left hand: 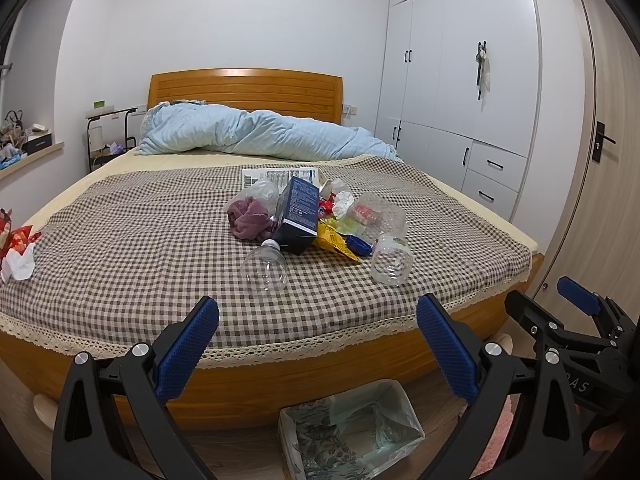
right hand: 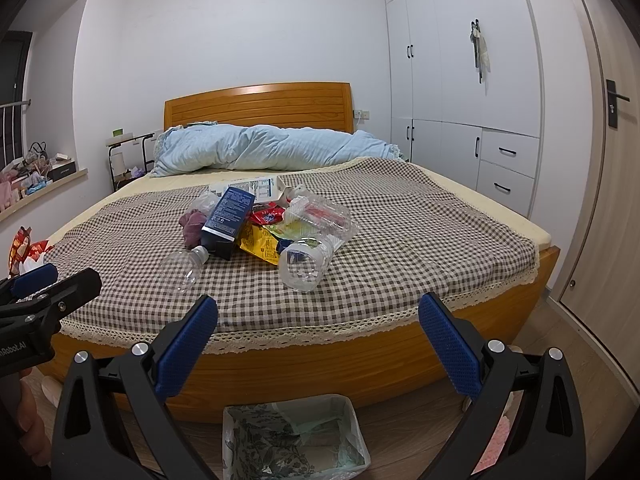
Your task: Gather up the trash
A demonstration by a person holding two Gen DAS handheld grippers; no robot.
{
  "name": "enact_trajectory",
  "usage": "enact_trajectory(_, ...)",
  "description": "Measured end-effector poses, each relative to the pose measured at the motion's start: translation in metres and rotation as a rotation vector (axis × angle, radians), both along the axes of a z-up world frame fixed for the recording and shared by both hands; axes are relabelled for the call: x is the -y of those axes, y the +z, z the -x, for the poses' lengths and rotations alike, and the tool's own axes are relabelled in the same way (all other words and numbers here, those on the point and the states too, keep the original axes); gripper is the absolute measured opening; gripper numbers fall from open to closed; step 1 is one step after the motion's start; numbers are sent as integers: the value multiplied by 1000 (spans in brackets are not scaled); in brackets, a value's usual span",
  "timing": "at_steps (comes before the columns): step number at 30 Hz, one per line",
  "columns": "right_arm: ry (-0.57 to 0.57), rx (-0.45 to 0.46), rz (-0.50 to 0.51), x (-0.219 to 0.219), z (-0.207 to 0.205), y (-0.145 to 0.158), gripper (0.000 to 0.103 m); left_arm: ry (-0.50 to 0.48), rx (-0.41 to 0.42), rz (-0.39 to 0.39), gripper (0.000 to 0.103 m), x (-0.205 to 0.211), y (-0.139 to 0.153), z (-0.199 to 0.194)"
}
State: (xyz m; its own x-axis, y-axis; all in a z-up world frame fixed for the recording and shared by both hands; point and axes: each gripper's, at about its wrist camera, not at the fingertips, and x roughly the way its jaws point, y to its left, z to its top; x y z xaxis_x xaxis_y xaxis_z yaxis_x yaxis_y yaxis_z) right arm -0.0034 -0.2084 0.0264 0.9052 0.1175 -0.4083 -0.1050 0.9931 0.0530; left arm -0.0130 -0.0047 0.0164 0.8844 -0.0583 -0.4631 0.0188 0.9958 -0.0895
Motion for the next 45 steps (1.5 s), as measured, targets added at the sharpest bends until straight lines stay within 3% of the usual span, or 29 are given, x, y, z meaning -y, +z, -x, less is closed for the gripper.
enact_trajectory(29,-2,8,2,0,0,3,97,-7,17,-2,96,3,3,-1)
enact_trajectory(45,-5,-2,-2,-2,-24,1,97,-12,13,0,96,2,2,-27)
